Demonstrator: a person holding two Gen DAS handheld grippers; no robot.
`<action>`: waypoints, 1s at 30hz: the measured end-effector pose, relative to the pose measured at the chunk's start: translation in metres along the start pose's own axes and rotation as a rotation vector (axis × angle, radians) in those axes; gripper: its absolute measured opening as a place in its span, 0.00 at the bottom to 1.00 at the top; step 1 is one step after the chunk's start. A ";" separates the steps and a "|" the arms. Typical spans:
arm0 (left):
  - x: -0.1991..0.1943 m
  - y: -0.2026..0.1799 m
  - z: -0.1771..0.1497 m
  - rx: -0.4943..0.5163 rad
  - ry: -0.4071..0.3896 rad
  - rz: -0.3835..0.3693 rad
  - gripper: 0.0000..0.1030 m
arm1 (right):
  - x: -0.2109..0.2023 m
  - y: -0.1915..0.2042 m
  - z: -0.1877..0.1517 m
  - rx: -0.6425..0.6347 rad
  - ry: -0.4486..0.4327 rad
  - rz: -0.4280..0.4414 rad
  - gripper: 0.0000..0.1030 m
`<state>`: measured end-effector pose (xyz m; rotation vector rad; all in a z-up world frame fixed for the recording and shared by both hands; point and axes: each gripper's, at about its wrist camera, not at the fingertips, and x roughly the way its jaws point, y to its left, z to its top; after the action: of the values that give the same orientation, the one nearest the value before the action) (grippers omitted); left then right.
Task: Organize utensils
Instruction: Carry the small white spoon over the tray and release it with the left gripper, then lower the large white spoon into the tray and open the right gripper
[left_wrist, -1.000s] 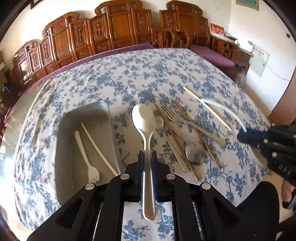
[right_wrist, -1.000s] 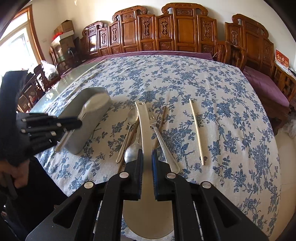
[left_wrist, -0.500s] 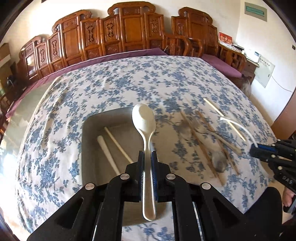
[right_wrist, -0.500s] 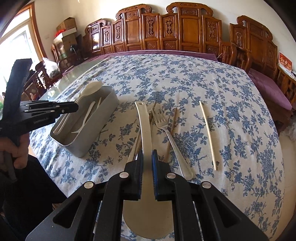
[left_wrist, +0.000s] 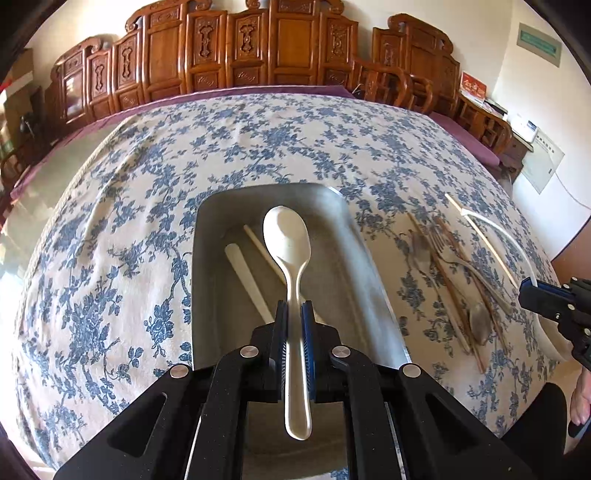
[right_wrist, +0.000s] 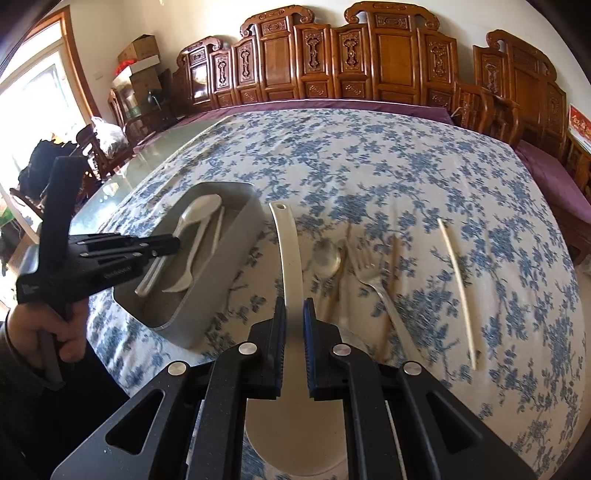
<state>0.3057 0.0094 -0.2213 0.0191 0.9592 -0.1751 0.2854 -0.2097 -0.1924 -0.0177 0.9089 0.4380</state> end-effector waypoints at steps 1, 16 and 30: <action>0.001 0.001 0.000 0.000 0.002 0.001 0.07 | 0.001 0.003 0.001 -0.002 0.000 0.004 0.10; -0.009 0.012 0.002 -0.020 -0.014 -0.035 0.06 | 0.014 0.036 0.019 -0.020 0.012 0.029 0.10; -0.051 0.054 0.008 -0.055 -0.113 0.024 0.07 | 0.032 0.088 0.046 0.005 0.015 0.103 0.10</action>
<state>0.2920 0.0687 -0.1789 -0.0299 0.8505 -0.1266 0.3042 -0.1085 -0.1738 0.0311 0.9290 0.5322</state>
